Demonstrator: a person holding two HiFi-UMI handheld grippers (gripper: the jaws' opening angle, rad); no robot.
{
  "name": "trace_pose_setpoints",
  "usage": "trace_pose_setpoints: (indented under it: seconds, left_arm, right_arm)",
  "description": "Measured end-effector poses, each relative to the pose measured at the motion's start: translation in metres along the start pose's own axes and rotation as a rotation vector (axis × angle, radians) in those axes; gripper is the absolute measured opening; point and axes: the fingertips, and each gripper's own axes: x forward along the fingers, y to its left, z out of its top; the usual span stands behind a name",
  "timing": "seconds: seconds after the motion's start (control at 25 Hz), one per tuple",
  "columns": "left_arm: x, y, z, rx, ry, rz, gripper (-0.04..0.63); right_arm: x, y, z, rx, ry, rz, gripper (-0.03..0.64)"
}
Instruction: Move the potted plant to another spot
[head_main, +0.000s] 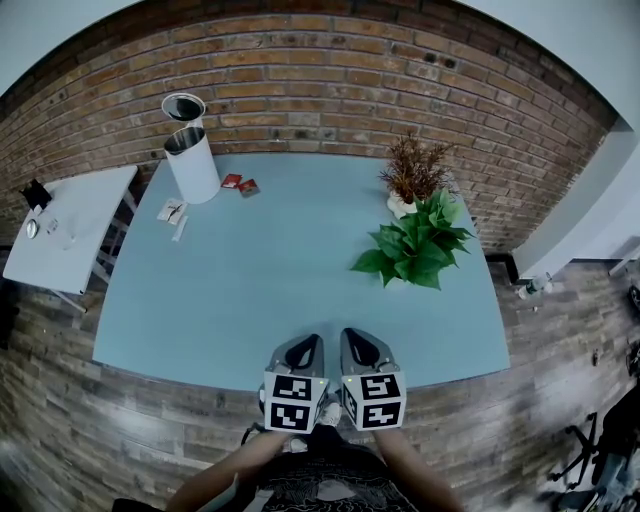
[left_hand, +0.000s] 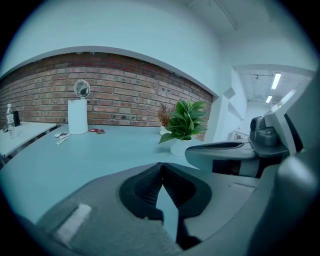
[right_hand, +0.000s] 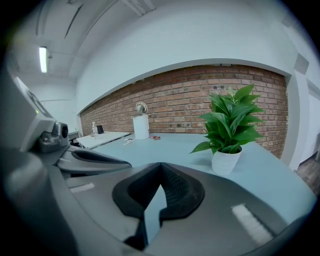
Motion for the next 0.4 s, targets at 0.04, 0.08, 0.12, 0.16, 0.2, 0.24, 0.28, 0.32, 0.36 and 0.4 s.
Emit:
trace_pose_setpoints:
  seconds: [0.04,0.08,0.12,0.16,0.2,0.24,0.28,0.32,0.36,0.4]
  left_arm:
    - [-0.0007,0.0,-0.0007,-0.001,0.0,0.001,0.0]
    - [-0.0012,-0.0001,-0.0013,-0.001,0.0,0.002,0.0]
    - [-0.0016,-0.0004,-0.0019,-0.001,0.0,0.003,0.0]
    - [-0.002,-0.0009,-0.0024,-0.002,0.0,0.004,0.0]
    - [-0.0025,-0.0016,-0.0028,-0.003,0.0,0.004,0.0]
    - [-0.003,-0.0025,-0.0029,-0.004,0.0,0.004,0.0]
    - [-0.0035,-0.0034,-0.0028,-0.005,-0.001,0.004,0.0]
    - [-0.004,-0.0042,-0.0026,-0.005,-0.002,0.004,0.0]
    - [-0.0045,-0.0049,-0.0023,-0.005,-0.002,0.004,0.0]
    - [-0.0049,-0.0056,-0.002,-0.005,-0.003,0.004,0.0]
  right_arm:
    - [-0.0005,0.0007,-0.0001,-0.001,-0.001,0.002,0.005]
    - [-0.0009,0.0012,-0.0002,-0.001,-0.002,0.003,0.005]
    - [-0.0012,0.0016,-0.0006,-0.001,-0.003,0.005,0.006]
    - [-0.0017,0.0019,-0.0012,-0.001,-0.002,0.006,0.005]
    - [-0.0024,0.0021,-0.0021,-0.001,-0.001,0.008,0.005]
    - [-0.0033,0.0023,-0.0028,-0.001,0.001,0.009,0.005]
    - [-0.0042,0.0025,-0.0032,-0.001,0.002,0.011,0.005]
    - [-0.005,0.0028,-0.0033,-0.001,0.002,0.012,0.005]
    - [-0.0057,0.003,-0.0033,-0.001,0.003,0.013,0.005]
    - [-0.0064,0.0032,-0.0033,-0.001,0.003,0.015,0.005]
